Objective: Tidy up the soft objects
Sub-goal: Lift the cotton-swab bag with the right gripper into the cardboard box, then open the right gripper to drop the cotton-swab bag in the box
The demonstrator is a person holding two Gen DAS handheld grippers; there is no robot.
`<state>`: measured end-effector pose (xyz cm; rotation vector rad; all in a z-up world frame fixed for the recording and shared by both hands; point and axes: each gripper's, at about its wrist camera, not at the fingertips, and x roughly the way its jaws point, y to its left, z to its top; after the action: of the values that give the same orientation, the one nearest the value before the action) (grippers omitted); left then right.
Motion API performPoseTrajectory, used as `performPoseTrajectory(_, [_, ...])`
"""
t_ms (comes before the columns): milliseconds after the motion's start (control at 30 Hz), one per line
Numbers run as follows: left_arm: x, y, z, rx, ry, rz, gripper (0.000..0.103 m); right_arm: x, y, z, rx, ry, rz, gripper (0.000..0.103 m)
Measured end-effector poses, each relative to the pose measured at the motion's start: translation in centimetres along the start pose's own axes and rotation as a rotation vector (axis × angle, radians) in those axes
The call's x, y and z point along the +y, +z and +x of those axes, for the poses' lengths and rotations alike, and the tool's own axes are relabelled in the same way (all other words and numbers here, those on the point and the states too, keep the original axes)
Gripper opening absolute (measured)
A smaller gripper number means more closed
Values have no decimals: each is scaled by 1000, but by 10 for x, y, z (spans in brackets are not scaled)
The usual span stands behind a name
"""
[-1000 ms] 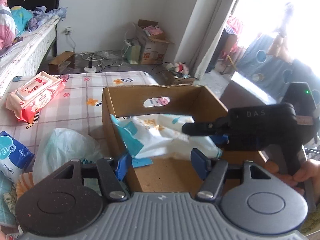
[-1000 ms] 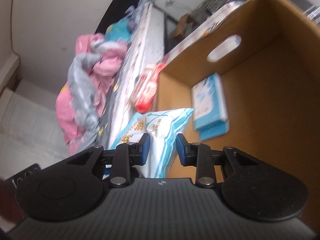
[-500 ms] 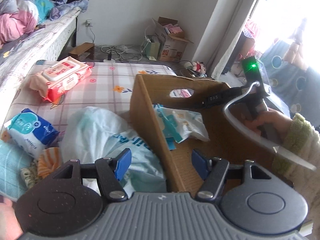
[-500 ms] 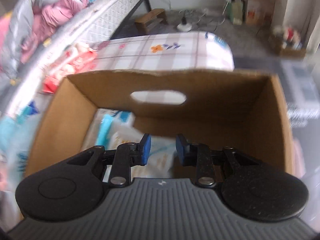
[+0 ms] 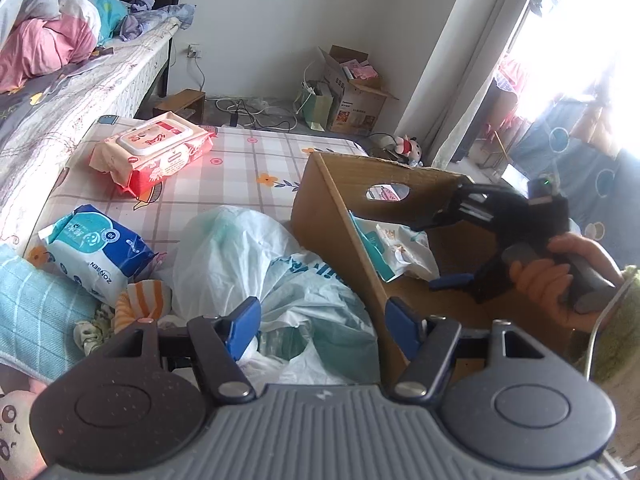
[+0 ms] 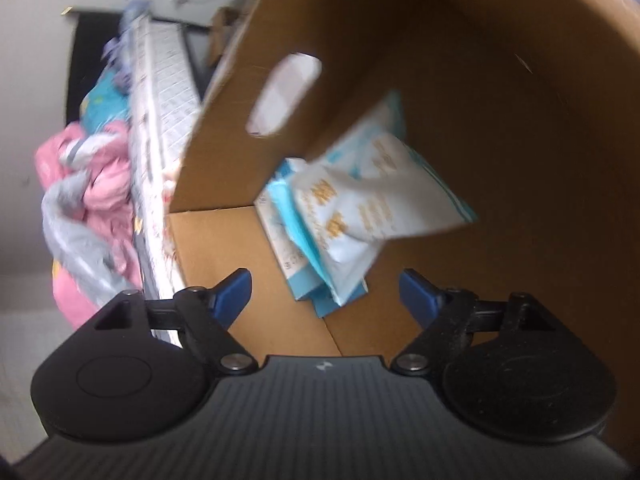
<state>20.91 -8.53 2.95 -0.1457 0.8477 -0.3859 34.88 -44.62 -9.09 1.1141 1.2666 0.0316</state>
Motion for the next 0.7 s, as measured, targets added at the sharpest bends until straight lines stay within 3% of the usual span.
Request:
performPoseTrajectory(67, [4,-1,-3,-3,-2,-9,70,-8,-4,13,-30,-12,79,82])
performPoseTrajectory(167, [12,-3,-9,-11,3,-21,71,-8,-3,34,-117,-30,86,80])
performPoseTrajectory(200, [15,-4,-11,-14,5,-25,71,-6,-3,38,-147,-51,71,73])
performPoseTrajectory(233, [18,-5,-13,-16,7,-30,71,-2,-2,41,-171,-74,50,56])
performPoseTrajectory(267, [20,-6,-14,-17,9,-35,72,1,-2,43,-187,-98,17,47])
performPoseTrajectory(333, [27,-6,-15,-15,11,-50,72,8,-1,48,-210,-148,-68,36])
performPoseTrajectory(500, [37,-5,-13,-17,0,-68,72,31,1,49,-241,-321,-320,32])
performPoseTrajectory(700, [39,-4,-11,-17,-9,-64,72,61,-10,74,-85,-483,-719,32])
